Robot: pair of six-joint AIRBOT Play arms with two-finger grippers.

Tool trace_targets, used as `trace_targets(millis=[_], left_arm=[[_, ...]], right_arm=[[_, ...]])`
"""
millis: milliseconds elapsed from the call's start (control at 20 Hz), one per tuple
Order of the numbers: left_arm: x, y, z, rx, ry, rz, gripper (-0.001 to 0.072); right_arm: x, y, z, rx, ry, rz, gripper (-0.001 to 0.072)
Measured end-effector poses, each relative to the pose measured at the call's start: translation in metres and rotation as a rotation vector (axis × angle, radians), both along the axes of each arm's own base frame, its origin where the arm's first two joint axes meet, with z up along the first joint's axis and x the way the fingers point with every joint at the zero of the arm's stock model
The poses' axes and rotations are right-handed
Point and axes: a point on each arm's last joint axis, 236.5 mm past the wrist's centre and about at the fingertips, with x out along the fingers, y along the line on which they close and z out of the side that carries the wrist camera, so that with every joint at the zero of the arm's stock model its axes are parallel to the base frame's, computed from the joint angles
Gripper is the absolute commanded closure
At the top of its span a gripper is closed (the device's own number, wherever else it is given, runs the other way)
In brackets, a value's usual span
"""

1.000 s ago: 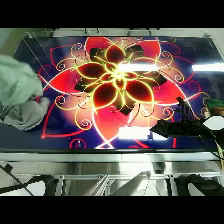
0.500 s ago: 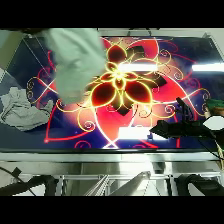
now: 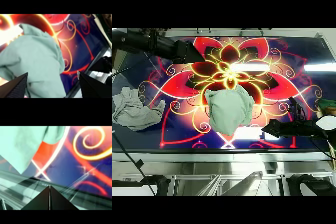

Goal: Fold the shirts.

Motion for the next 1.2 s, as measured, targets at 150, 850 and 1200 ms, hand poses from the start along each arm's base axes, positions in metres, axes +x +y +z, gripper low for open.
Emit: trace_targets(millis=[150,850,1200], left_arm=[[-0.006,0.03,-0.035,0.008,0.162,0.031,0.0001],[-0.07,0.013,-0.256,0.061,0.584,0.118,0.0002],[-0.068,-0.043,-0.285,0.085,0.589,0.012,0.0272]], right_arm=[[0.015,-0.009,0.012,-0.018,-0.084,0.018,0.07],[0.105,0.016,-0.004,0.093,-0.196,0.076,0.0418],[0.136,0.046,-0.034,0.15,-0.138,0.159,0.0417]])
